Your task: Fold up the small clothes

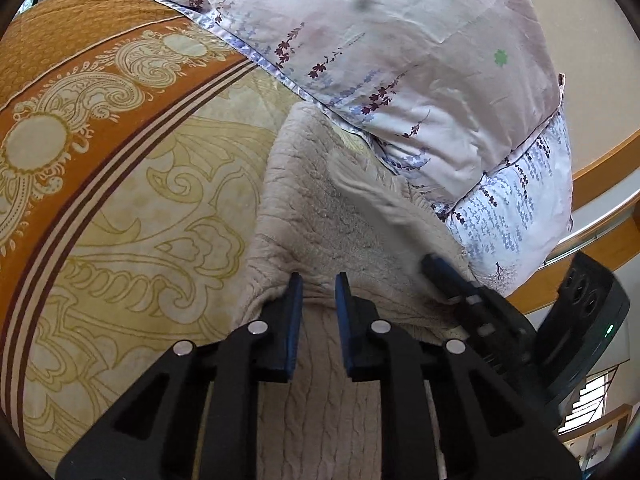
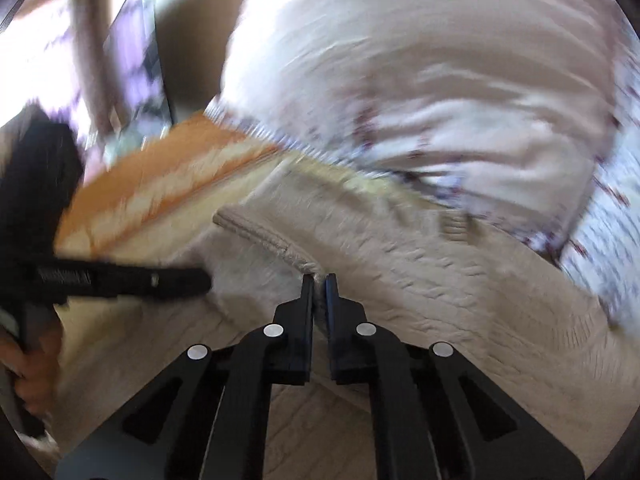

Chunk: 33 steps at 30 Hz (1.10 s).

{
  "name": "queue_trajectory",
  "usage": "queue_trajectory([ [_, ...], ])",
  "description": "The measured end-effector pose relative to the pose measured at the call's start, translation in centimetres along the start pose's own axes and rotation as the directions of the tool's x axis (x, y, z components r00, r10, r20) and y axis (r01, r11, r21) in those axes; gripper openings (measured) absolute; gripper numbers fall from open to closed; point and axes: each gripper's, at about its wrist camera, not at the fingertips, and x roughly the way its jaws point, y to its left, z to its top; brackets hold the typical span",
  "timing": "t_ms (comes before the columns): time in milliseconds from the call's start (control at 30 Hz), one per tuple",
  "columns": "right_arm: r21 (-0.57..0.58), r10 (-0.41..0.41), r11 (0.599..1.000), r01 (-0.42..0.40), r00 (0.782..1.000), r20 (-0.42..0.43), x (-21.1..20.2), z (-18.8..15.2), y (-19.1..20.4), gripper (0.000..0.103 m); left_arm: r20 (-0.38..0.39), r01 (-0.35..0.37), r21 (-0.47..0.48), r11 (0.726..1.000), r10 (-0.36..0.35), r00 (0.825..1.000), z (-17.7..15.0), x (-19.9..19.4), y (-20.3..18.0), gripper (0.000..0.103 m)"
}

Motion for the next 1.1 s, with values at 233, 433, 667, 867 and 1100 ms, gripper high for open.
queue_trajectory([
  [233, 0.533, -0.157, 0.845, 0.041, 0.972, 0.176, -10.8, -5.8, -10.9, 0.006, -0.009, 0.012, 0.026, 1.000, -0.012, 1.000, -0.1, -0.1, -0.5, 0.032],
  [433, 0.740, -0.122, 0.667, 0.092, 0.992, -0.013, -12.2, -13.1, -16.5, 0.007, -0.007, 0.080, 0.139, 0.987, -0.080, 0.997, -1.2, -1.9, -2.2, 0.048],
  [667, 0.827, -0.125, 0.561, 0.025, 0.991, 0.055, -13.9, -12.0, -21.1, 0.044, 0.004, 0.043, 0.198, 0.979, -0.045, 0.999, -2.3, -5.0, -1.2, 0.053],
  [867, 0.853, -0.084, 0.520, 0.045, 0.996, -0.001, -11.5, -12.6, -22.4, 0.038, -0.012, 0.015, 0.220, 0.975, -0.013, 1.000, -3.3, -5.7, 0.2, 0.055],
  [1100, 0.813, -0.094, 0.582, 0.016, 0.994, 0.048, -11.6, -11.4, -21.2, 0.008, -0.046, 0.017, 0.218, 0.976, -0.007, 0.999, -4.0, -4.9, 0.6, 0.055],
])
